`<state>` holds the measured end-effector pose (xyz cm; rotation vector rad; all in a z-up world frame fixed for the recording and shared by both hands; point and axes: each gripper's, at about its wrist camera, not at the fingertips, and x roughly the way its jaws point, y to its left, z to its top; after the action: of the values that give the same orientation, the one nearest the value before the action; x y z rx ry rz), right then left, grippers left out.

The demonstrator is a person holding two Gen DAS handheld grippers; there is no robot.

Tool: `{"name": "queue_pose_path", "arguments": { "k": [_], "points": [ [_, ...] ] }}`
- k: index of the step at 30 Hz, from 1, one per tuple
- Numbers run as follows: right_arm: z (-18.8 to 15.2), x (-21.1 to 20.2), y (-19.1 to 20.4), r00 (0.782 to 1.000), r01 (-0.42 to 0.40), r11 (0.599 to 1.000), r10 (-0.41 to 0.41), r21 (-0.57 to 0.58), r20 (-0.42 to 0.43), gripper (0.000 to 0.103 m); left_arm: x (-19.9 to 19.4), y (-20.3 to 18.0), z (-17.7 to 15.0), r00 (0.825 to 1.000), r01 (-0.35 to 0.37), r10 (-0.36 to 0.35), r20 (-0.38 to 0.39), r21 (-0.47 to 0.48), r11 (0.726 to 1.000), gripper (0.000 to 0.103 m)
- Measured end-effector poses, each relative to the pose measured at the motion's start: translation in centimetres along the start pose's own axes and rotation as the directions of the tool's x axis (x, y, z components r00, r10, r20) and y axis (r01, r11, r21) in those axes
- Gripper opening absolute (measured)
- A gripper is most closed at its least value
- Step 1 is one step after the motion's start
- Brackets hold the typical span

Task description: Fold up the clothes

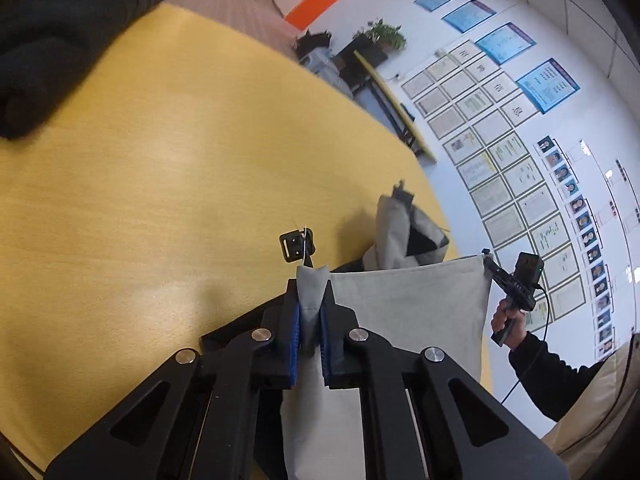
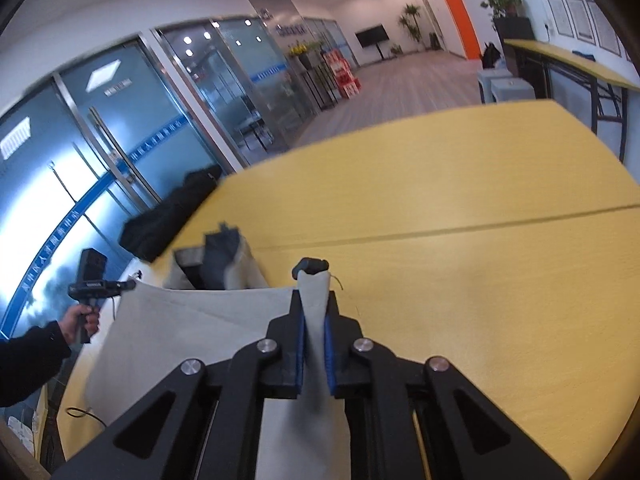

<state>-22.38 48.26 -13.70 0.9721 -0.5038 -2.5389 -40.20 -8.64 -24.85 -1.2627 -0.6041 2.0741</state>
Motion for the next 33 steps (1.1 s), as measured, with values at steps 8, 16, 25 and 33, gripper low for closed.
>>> {"name": "queue_pose_path", "arguments": {
  "k": [8, 16, 25, 33],
  "points": [
    [-2.1, 8.3, -3.8, 0.983, 0.08, 0.996, -0.073, 0.038, -0.17, 0.012, 3.2, 3.1, -1.1, 0.99, -0.131, 0.128, -0.067, -0.054, 0.99, 0.012],
    [-2.9, 1.7, 0.5, 0.942, 0.315, 0.937, -0.328, -0.149, -0.07, 0.065, -2.4, -4.7, -2.6, 0.987, -0.146, 0.136, 0.082, 0.122, 0.982, 0.061],
    [-12.2, 4.6, 16.7, 0.951, -0.01, 0.837, -0.161, -0.547, -0.263, 0.076, 5.9, -13.0, -13.3, 0.944, -0.114, 0.269, -0.191, 0.576, 0.809, 0.082],
    [-13.9, 4.4, 9.2, 0.884, 0.11, 0.876, -0.302, -0.47, -0.356, 0.094, 4.9, -11.4, -16.5, 0.95, -0.154, 0.302, -0.084, 0.715, 0.682, 0.081]
  ]
}}
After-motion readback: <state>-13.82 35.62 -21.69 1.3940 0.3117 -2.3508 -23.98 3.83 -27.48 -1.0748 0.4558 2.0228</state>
